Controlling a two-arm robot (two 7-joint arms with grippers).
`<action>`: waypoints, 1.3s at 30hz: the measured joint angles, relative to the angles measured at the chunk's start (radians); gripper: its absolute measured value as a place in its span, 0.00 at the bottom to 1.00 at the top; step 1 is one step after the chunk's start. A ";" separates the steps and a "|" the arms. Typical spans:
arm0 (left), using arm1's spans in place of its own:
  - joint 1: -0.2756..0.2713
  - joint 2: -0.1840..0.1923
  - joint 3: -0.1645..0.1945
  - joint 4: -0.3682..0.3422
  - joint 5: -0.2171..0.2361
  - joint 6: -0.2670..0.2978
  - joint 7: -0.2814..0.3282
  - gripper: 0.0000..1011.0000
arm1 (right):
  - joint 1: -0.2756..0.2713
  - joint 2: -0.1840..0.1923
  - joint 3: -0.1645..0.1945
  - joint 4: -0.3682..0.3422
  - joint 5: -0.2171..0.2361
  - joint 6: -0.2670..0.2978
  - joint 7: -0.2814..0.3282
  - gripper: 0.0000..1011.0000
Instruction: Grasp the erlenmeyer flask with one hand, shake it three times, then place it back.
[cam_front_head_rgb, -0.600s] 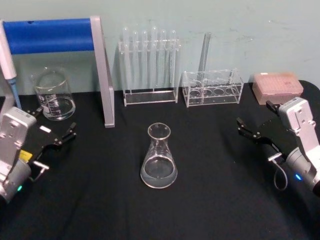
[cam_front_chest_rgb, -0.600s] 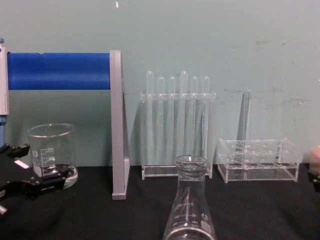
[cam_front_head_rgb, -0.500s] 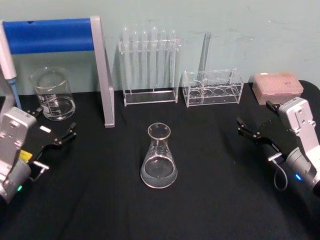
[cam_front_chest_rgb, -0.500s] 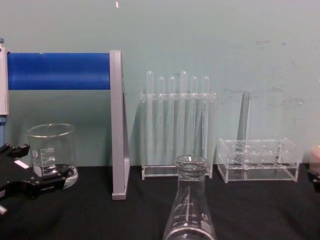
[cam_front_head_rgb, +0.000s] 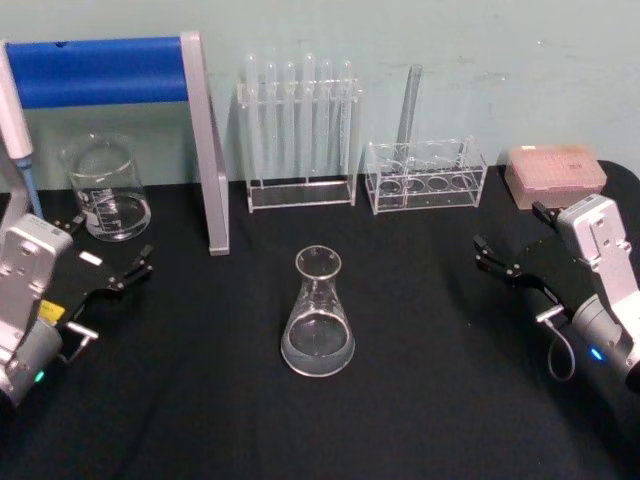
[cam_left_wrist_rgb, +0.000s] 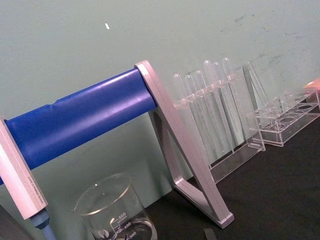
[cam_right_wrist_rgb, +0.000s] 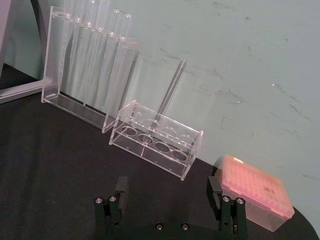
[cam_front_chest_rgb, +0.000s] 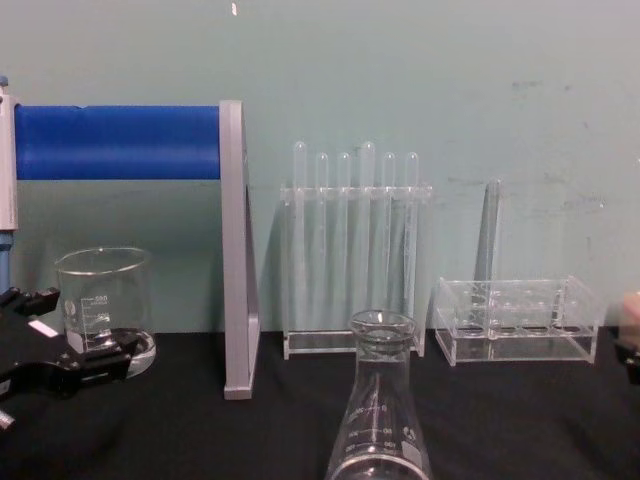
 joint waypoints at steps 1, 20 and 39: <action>0.000 0.000 0.000 0.000 0.000 0.000 0.000 0.99 | 0.000 0.000 0.000 0.000 0.000 0.000 0.000 0.99; 0.000 0.000 0.000 0.000 0.000 0.000 0.000 0.99 | 0.000 0.000 0.000 0.000 0.000 0.000 0.000 0.99; 0.000 0.000 0.000 0.000 0.000 0.000 0.000 0.99 | -0.048 -0.004 0.055 -0.062 0.103 0.002 0.147 0.99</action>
